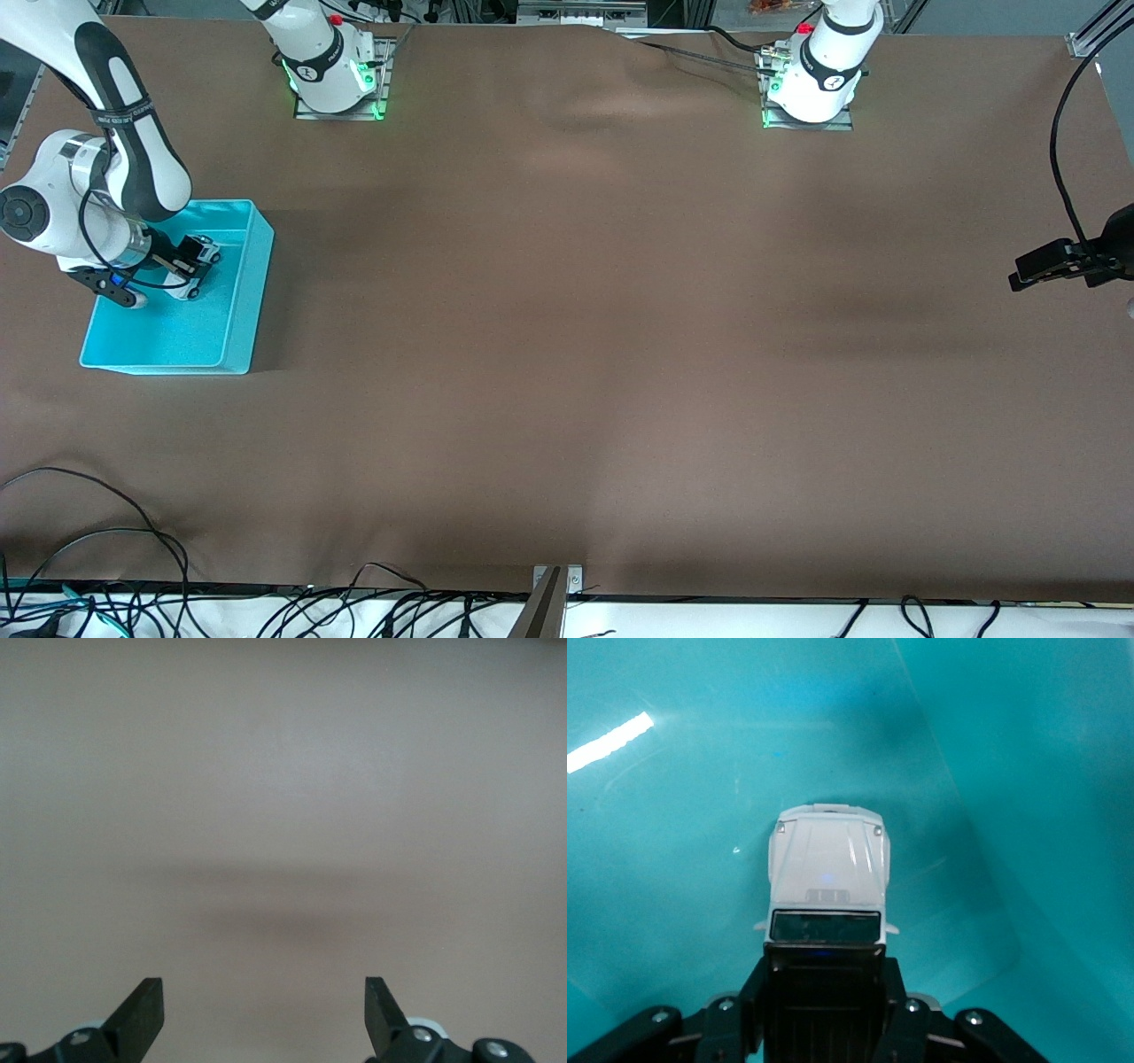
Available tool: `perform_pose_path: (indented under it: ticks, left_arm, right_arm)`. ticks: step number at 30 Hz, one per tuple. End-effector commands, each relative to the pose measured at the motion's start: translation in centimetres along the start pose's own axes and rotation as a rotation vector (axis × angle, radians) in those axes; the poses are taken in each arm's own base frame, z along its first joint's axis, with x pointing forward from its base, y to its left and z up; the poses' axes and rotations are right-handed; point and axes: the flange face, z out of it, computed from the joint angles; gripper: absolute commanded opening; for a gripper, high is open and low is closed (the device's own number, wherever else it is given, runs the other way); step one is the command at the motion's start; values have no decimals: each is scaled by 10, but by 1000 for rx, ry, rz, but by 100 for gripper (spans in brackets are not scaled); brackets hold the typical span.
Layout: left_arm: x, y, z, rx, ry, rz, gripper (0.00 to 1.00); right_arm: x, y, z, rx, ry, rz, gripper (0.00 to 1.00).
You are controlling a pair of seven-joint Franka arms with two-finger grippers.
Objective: Wind and store white jeep toy
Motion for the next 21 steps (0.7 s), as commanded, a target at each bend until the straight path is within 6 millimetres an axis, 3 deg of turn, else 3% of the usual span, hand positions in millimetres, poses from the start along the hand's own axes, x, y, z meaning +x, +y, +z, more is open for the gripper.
perform_pose_path:
  ticks: [1, 7, 12, 16, 18, 21]
  left_arm:
    - [-4, 3, -2, -26, -5, 12, 100]
    - [-4, 3, -2, -26, -5, 12, 100]
    - [-4, 3, -3, -26, -3, 12, 100]
    - [-4, 3, -2, -26, -5, 12, 100]
    - [-4, 3, -2, -26, -5, 12, 100]
    - [-4, 3, -2, -25, -5, 12, 100]
  right_arm:
    - [-3, 3, 3, -5, 12, -21, 15]
    - [-6, 2, 7, -1, 22, -23, 24]
    - [-6, 2, 7, -1, 20, -23, 55]
    - [-6, 2, 7, -1, 19, -23, 61]
    - [-6, 2, 7, -2, 18, -23, 70]
    - [-7, 3, 5, -3, 18, -21, 71]
